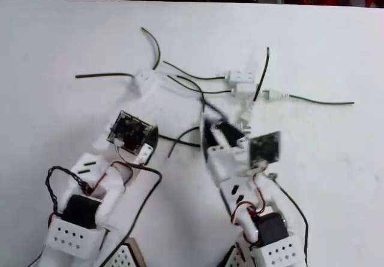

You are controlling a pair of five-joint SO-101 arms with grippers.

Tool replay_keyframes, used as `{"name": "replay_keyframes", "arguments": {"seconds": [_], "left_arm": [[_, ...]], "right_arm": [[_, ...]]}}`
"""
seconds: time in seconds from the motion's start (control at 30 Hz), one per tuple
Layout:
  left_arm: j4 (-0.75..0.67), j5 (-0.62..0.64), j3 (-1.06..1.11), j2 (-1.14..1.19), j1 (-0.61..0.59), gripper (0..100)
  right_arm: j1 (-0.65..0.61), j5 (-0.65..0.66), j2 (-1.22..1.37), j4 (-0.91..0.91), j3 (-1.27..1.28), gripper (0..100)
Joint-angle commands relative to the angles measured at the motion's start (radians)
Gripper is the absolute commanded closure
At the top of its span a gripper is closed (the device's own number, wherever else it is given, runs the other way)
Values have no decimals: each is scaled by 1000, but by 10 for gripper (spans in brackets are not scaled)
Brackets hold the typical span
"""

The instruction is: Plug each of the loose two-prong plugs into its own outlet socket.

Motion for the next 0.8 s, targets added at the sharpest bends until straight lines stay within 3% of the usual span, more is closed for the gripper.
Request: {"name": "replay_keyframes", "arguments": {"seconds": [0.0,0.2,0.43,0.6,0.77], "left_arm": [[112,-57,-149,-13,-10,808],[173,-86,-245,93,113,808],[121,21,-446,556,200,804],[123,121,-647,891,251,743],[124,137,-827,1161,280,744]], "right_arm": [[133,-78,-10,-97,-60,982],[288,-190,-10,-173,-60,982],[435,-282,-10,-222,-61,982],[450,-282,-12,-222,-61,982],[450,-282,-12,-222,-61,982]]}}
